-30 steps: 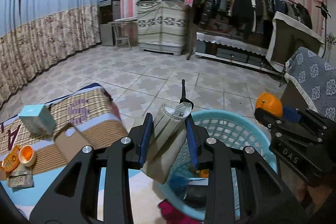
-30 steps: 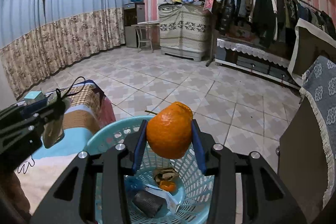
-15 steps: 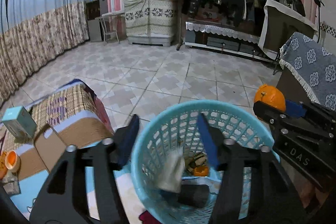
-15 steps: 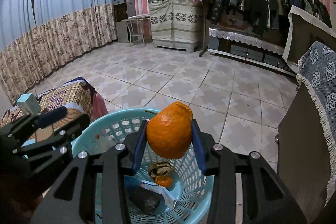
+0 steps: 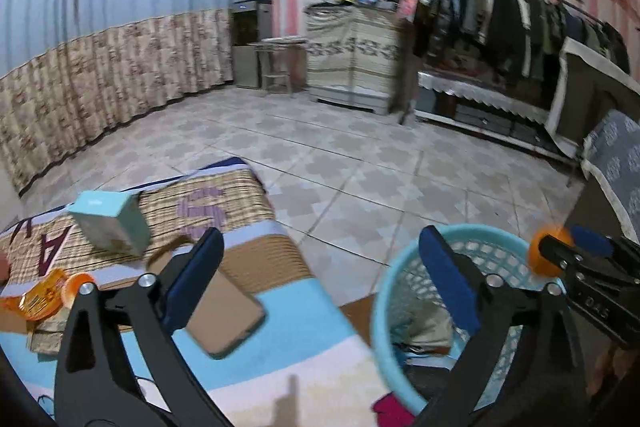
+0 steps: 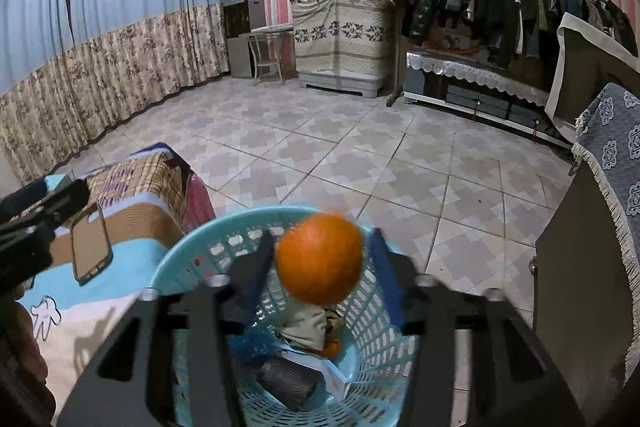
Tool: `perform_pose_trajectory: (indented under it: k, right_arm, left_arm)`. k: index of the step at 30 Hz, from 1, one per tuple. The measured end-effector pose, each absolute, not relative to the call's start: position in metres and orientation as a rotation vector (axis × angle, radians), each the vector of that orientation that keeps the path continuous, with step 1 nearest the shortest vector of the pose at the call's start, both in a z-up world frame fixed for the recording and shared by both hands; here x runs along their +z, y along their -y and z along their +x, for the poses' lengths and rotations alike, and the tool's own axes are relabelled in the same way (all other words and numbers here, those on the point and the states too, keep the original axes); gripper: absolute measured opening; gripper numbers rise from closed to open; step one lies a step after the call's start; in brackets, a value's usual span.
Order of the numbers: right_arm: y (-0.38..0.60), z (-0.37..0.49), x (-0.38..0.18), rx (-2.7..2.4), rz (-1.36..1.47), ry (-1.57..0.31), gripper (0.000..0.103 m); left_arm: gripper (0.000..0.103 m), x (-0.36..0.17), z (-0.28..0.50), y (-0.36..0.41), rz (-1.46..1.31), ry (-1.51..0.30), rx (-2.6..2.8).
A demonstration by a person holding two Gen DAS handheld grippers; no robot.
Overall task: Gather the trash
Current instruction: 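Open both tools over the basket to drop the paper and orange, then move both tools back over the blanket toward the orange snack bag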
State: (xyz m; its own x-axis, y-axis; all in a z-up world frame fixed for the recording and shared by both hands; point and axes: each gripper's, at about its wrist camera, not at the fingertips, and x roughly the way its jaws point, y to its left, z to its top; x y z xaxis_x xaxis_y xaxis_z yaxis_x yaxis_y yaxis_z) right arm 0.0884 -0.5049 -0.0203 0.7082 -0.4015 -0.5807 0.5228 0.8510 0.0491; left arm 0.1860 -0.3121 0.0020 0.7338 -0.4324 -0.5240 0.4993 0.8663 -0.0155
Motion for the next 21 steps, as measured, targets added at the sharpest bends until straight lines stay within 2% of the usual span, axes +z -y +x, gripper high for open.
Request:
perform_pose_trajectory:
  k: [5,6,12,14,21]
  right_arm:
    - [0.493,0.093,-0.018,-0.526,0.191,-0.589,0.084]
    - [0.490,0.096,-0.017,-0.528,0.183,-0.592,0.091]
    - [0.463,0.113,-0.011,-0.485,0.120,-0.590,0.092]
    - [0.451,0.120,-0.008,-0.458,0.097,-0.591,0.097]
    - [0.389,0.143,-0.003,-0.331,0.037,-0.556,0.097]
  left_arm:
    - [0.097,0.006,0.189,0.288,0.133,-0.542,-0.471]
    - [0.097,0.006,0.189,0.280,0.142,-0.538,-0.459]
    - [0.097,0.003,0.194,0.226,0.183,-0.547,-0.327]
    - [0.097,0.002,0.199,0.204,0.177,-0.558,-0.283]
    - [0.097,-0.019,0.225,0.123,0.137,-0.616,-0.094]
